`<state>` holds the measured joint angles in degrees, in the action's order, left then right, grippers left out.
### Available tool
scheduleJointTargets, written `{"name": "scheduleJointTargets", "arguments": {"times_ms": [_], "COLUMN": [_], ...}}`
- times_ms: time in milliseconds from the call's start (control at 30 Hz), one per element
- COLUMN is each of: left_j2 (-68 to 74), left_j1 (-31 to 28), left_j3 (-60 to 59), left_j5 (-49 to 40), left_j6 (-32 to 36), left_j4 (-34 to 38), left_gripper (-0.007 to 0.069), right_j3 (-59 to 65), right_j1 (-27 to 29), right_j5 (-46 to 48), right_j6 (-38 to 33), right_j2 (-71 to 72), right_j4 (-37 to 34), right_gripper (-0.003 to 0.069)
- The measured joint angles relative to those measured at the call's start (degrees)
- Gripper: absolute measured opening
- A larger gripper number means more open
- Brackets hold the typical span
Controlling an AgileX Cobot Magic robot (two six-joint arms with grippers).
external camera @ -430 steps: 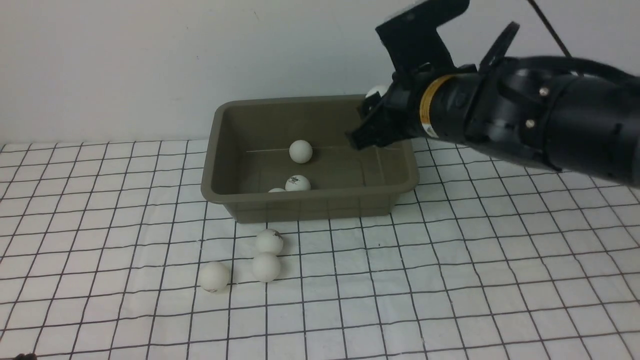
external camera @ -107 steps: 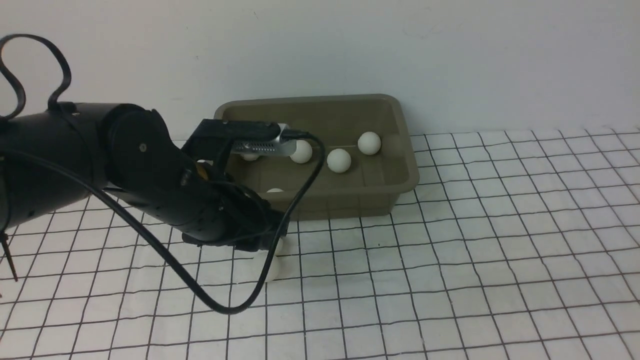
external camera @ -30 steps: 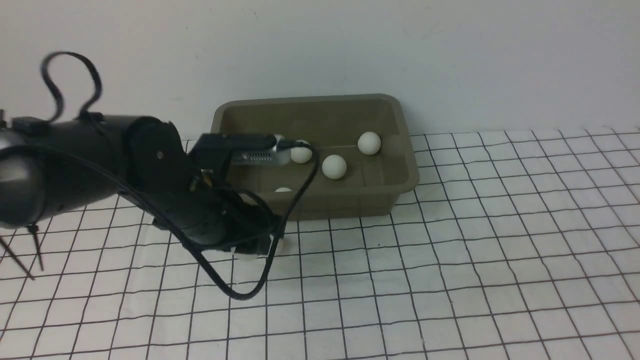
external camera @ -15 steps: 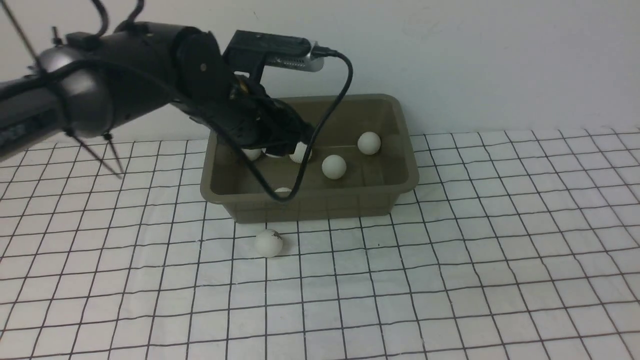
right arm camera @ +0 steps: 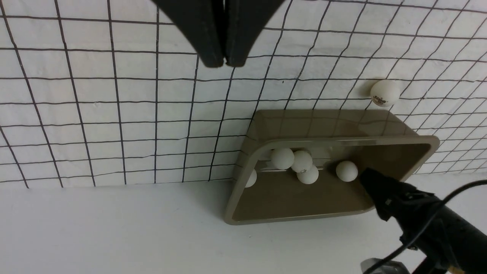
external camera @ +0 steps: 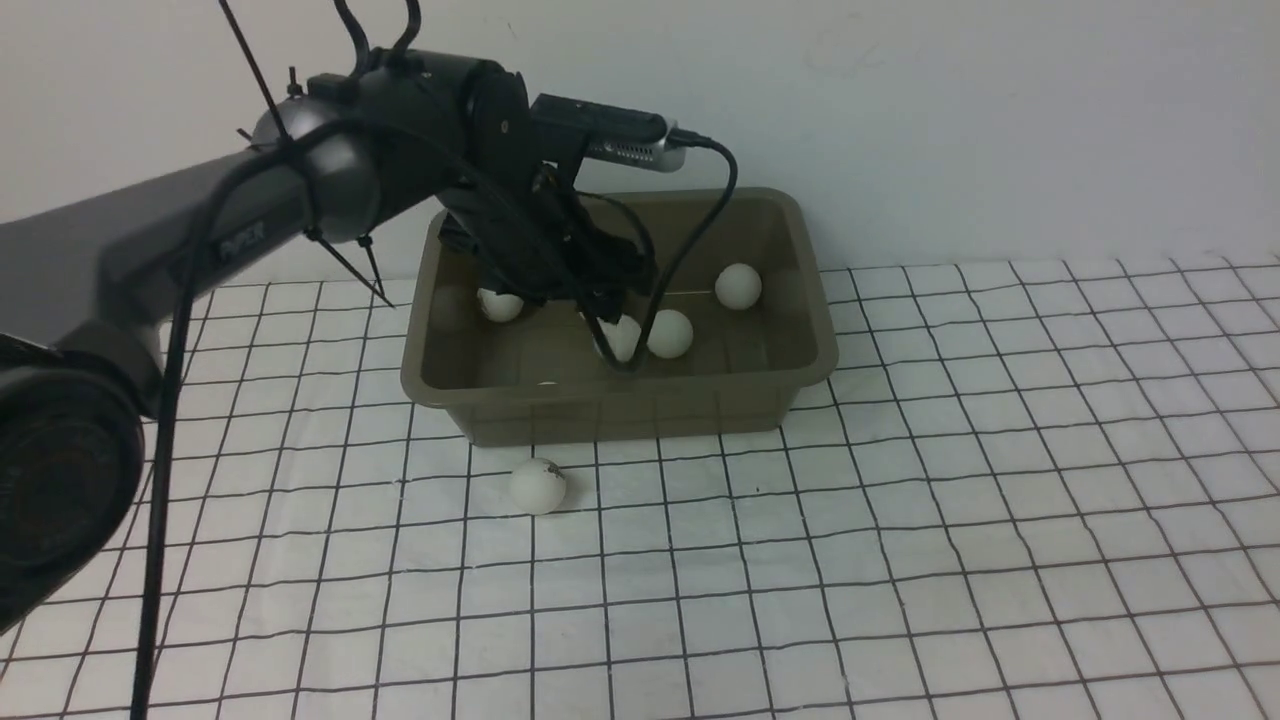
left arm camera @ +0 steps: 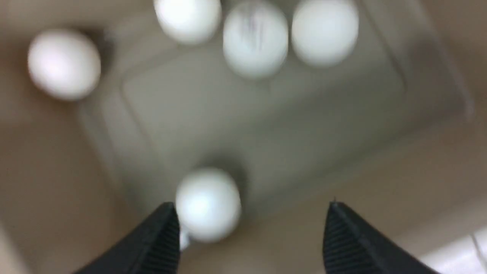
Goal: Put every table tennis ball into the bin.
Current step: Use the left arm to put the table tennis ball into the box, then use the left arm to clamp the table tennis ball closest to it
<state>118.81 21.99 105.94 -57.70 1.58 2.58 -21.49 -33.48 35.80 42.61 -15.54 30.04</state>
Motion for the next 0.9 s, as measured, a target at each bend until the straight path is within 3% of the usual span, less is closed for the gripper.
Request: {"name": "scheduleJointTargets", "arguments": {"times_ms": [133,333,433,633,700,900], "left_j2": [-3.48,-10.68,-16.88,-25.06,-24.84,-20.61], "left_j1": [0.17,3.09,5.18,6.08,6.08,6.08], "left_j3": [-0.06,-10.85,-22.02,-39.86,-42.52,-43.34], "left_j5": [-10.16,-11.87,-6.94,14.74,20.59,27.26], "left_j6": [0.26,-0.50,-2.97,-9.07,-9.57,-10.16], "left_j4": [-0.76,-1.24,-1.19,-1.04,-1.04,-1.10], "left_gripper": [0.0403,0.0384,0.0384,0.0384,0.0384,0.0389], "right_j3": [0.00,0.00,0.00,0.00,0.00,0.00], "right_j1": [0.00,0.00,0.00,0.00,0.00,0.00], "right_j5": [0.00,0.64,0.85,0.97,0.97,1.02], "right_j6": [0.00,0.00,0.00,0.00,0.00,0.00], "right_j2": [0.00,0.00,0.00,0.00,0.00,0.00], "right_j4": [0.00,0.00,0.00,0.00,-0.03,-2.30], "right_gripper": [-0.0017,-0.0017,-0.0017,-0.0017,-0.0017,-0.0017]}}
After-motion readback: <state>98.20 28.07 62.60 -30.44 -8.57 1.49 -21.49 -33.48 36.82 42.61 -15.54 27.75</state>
